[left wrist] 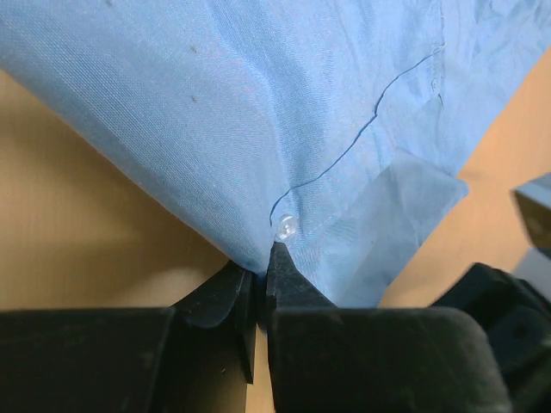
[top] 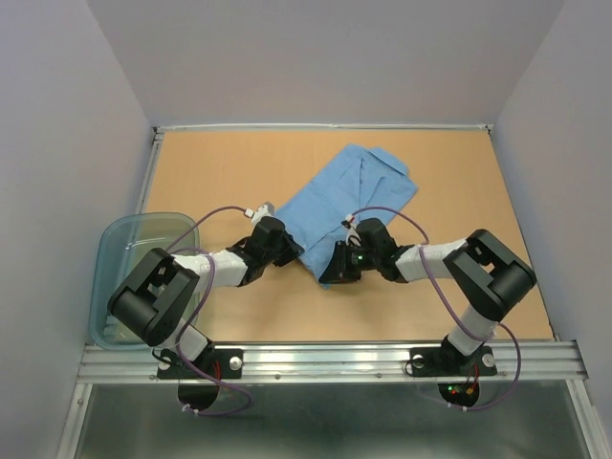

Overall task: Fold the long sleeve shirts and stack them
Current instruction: Fold the shirt

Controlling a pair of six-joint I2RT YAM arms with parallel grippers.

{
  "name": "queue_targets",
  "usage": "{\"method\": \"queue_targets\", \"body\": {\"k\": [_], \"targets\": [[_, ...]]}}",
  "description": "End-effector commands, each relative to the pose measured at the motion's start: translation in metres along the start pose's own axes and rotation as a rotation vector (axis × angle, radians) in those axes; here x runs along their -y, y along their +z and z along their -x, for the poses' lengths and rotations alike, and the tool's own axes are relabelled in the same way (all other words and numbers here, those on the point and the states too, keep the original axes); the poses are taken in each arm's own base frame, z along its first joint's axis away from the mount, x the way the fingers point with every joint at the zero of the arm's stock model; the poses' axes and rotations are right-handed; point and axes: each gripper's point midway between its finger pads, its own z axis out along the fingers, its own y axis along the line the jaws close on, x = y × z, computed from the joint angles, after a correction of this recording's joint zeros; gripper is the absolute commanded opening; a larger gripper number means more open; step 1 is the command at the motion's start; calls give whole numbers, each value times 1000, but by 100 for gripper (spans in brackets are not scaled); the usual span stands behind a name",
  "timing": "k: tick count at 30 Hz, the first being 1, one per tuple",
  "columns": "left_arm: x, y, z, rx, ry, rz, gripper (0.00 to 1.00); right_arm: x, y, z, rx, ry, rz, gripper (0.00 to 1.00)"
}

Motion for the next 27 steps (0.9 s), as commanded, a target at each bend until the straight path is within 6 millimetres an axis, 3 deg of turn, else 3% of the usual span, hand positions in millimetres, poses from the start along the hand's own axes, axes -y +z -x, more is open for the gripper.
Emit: {"method": "queue_targets", "body": {"k": [1,4,7,9,13,14,19,24,27], "targets": [[12,-4,10,22,19,-30,0,5,0,-1,14,64,100,21],[7,-3,11,23,11,-19,0,27,-4,-15,-18,137,67,21],[0,-1,14,26,-4,-4,0,46,-20,-15,19,205,30,18],[-4,-2,14,22,-8,1,0,52,-32,-3,66,214,31,18],[-3,-2,15,19,13,-8,0,29,-53,24,145,139,40,17],[0,-2,12,0,16,-21,0,9,-63,41,195,99,76,17],[1,-3,10,-13,21,-29,0,-22,-77,90,300,37,121,20],[4,-5,10,-15,22,-36,0,-20,-60,124,351,17,130,23],[6,-6,12,-11,28,-39,0,1,-46,135,376,49,102,23]]}}
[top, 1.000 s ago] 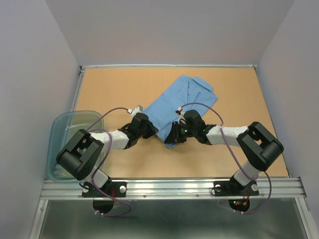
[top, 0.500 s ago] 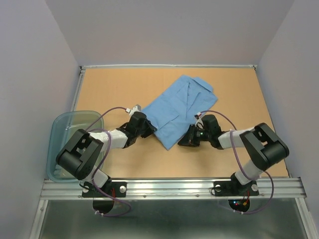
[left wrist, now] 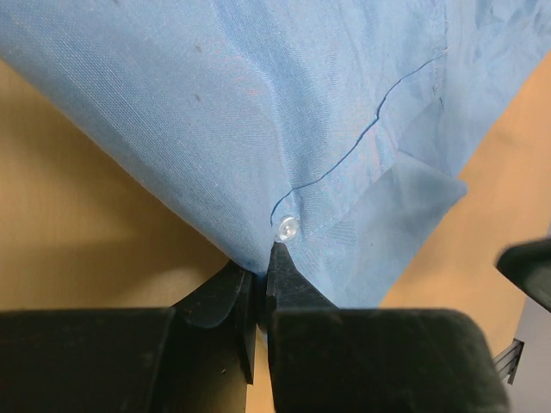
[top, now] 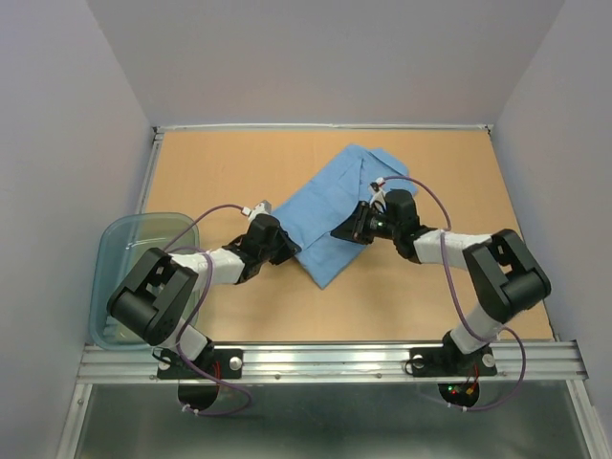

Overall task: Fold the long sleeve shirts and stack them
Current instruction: Fold the shirt

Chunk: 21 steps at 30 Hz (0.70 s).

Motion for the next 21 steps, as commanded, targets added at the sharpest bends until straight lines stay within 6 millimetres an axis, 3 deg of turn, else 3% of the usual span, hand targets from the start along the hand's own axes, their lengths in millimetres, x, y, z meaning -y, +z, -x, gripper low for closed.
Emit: {"method": "queue_targets", "body": {"k": [1,2,5,6,8,11,16,21], "targets": [[10,-7,4,4,30,-27,0,13,15,31,109,-10,1,23],[11,-8,5,6,33,-31,0,36,16,29,112,28,-36,23],[11,-10,6,6,44,-30,0,70,13,30,152,65,-97,22],[10,-10,4,-2,47,-24,0,94,8,25,156,98,-139,22],[12,-13,4,-6,50,-34,0,121,-4,15,159,131,-193,22],[14,-16,2,-16,49,-44,0,138,-21,17,188,152,-222,22],[16,-21,5,-26,44,-53,0,138,-37,10,191,128,-224,22],[27,-37,15,-34,83,-67,0,104,-53,28,215,33,-189,23]]}}
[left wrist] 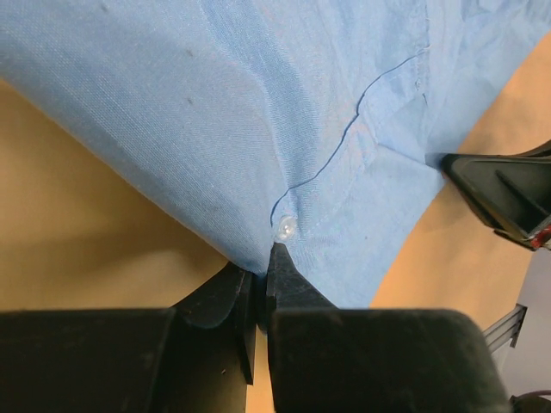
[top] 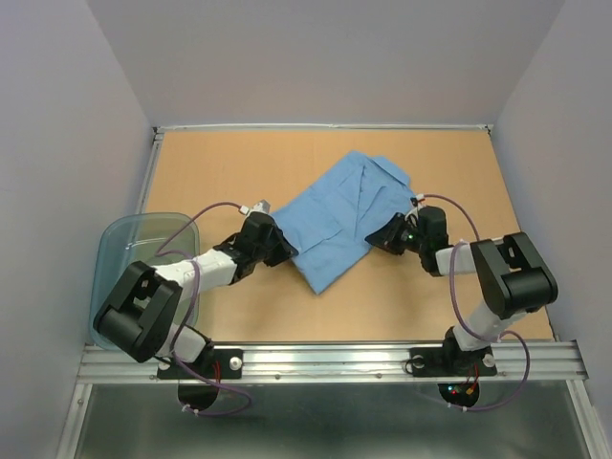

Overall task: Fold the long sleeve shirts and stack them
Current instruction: Fold the shirt

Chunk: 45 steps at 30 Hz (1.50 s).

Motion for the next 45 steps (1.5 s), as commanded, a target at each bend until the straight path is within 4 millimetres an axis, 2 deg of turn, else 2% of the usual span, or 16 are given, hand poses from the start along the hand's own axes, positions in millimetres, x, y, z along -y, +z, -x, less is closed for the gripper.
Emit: {"method": "queue_targets", "body": {"k": [1,2,4,5,7,9,10,14,17,19,21,26,30,33,40,45], "targets": [[20,-23,16,5,60,-30,0,-10,-19,11,18,-127,-36,24],[26,-30,22,23,79,-38,0,-31,-27,26,56,-187,-7,24],[20,-41,21,1,99,-6,0,-31,-38,30,52,-255,-59,25],[22,-45,27,4,107,0,0,-48,-46,40,86,-299,-36,26],[5,-53,22,-42,135,71,0,-54,-56,42,83,-336,-54,28],[3,-61,24,-61,154,90,0,-69,-64,51,102,-366,-45,33],[-10,-67,20,-96,167,135,0,-72,-68,51,98,-373,-50,35],[-23,-88,22,-128,205,210,0,-92,-71,55,101,-417,-32,40],[-36,-108,38,-87,239,313,0,-110,-57,40,67,-472,-14,41],[-34,-114,45,-83,244,320,0,-123,-47,33,49,-500,-2,41],[-29,-122,60,-60,247,320,0,-127,-30,11,-10,-514,-2,41],[4,-115,77,-73,225,185,0,-137,0,-26,-93,-536,-8,41],[40,-104,86,-102,196,55,0,-142,8,-32,-91,-505,13,40],[50,-99,95,-102,186,43,0,-147,15,-36,-98,-499,32,40],[34,-97,102,-126,154,76,0,-152,27,-41,-112,-528,37,40],[17,-112,101,-115,165,112,0,-159,30,-48,-135,-531,59,40]]}}
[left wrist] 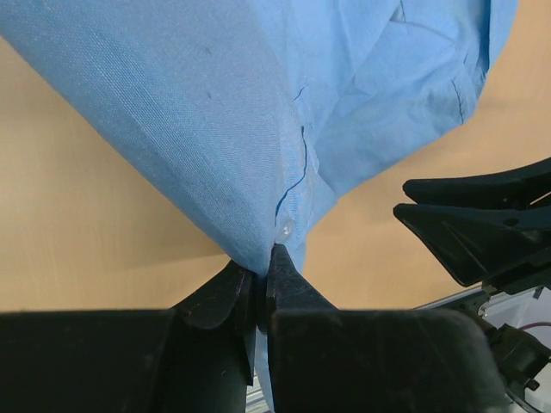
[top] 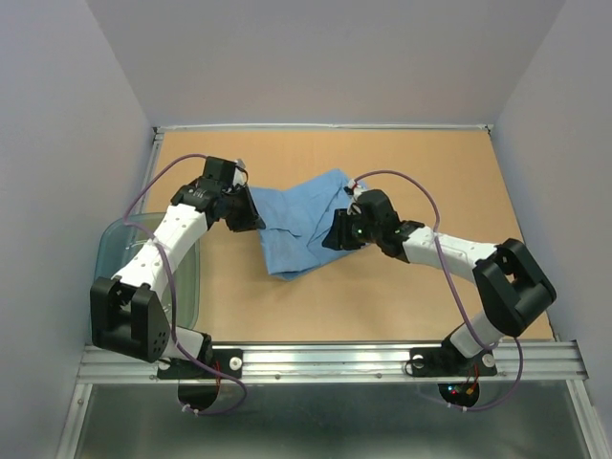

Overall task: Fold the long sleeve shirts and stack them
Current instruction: Fold the shirt

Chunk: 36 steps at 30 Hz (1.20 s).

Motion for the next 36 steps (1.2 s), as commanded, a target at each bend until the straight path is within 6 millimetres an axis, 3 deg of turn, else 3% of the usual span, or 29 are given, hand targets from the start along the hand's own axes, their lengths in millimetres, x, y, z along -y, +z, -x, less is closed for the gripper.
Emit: {"method": "queue_targets", "body": {"k": [1,6,10,16,22,30,36], "targets": [[0,-25,3,43,45,-25,0,-31,4,35,86,-43,71,40],[-33,-29,-13,13,27,44,0,-26,18,39,86,-45,43,40],[-48,-33,-12,20,0,64,0,-32,31,43,70,-47,61,40],[-43,-37,-1,32,3,43,0,-58,56,34,38,-48,94,30],[-44,-36,-7,-4,-1,38,0,-82,86,30,33,5,145,19],[-49,-43,-7,-3,-7,79,0,-83,116,33,44,45,152,13],[-46,-48,-5,-1,-14,82,0,-88,134,22,5,42,175,13]]}}
